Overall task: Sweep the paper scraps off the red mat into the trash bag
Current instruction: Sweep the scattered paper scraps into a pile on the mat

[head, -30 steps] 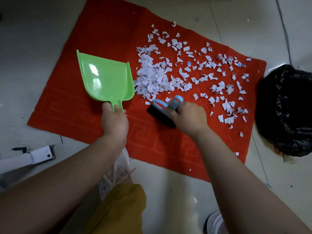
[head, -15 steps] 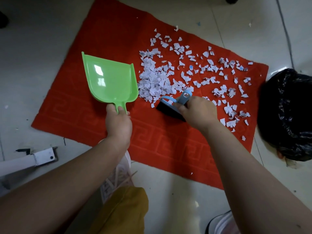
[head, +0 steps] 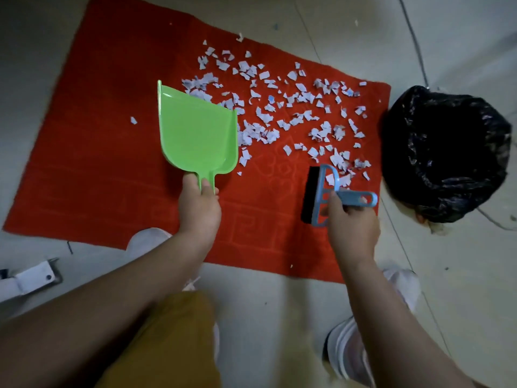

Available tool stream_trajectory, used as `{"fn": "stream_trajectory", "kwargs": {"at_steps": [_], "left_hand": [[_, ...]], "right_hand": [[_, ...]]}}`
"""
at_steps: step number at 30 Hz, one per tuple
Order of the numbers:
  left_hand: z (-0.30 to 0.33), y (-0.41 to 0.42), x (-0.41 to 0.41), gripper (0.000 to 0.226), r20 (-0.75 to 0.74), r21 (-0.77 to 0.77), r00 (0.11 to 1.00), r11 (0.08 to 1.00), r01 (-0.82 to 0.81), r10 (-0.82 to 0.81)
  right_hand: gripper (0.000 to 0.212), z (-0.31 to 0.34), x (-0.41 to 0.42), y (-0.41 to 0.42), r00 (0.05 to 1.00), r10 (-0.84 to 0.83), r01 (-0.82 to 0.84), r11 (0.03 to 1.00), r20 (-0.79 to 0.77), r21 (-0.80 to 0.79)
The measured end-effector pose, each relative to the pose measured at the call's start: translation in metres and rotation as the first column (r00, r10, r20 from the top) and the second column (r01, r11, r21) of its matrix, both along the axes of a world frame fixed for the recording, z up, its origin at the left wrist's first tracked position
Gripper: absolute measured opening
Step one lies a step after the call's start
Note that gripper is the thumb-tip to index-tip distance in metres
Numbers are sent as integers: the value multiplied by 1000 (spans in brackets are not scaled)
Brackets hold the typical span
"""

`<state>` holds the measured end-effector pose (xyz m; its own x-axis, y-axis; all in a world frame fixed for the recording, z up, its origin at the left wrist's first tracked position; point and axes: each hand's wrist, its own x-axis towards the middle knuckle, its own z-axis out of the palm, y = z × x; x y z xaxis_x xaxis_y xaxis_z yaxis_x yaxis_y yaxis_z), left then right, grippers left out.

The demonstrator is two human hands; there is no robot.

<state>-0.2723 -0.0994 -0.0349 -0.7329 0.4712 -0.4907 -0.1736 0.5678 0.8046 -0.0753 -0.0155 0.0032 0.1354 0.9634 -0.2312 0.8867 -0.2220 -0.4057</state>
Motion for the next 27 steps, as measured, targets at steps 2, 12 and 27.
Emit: {"fn": "stream_trajectory", "kwargs": {"at_steps": [2,12,27], "left_hand": [[1,0,14,19,20,-4,997,997,75,-75],[4,0,45,20,43,-13,972,973,231,-230],[3,0,50,25,55,-33,968,969,245,-243]], "right_hand": [[51,0,22,-26,986,-168,168,986,0,4],[12,-14,14,-121,767,-605,580,796,-213,-172],[7,-5,17,-123,704,-690,682,723,-167,-110]]}}
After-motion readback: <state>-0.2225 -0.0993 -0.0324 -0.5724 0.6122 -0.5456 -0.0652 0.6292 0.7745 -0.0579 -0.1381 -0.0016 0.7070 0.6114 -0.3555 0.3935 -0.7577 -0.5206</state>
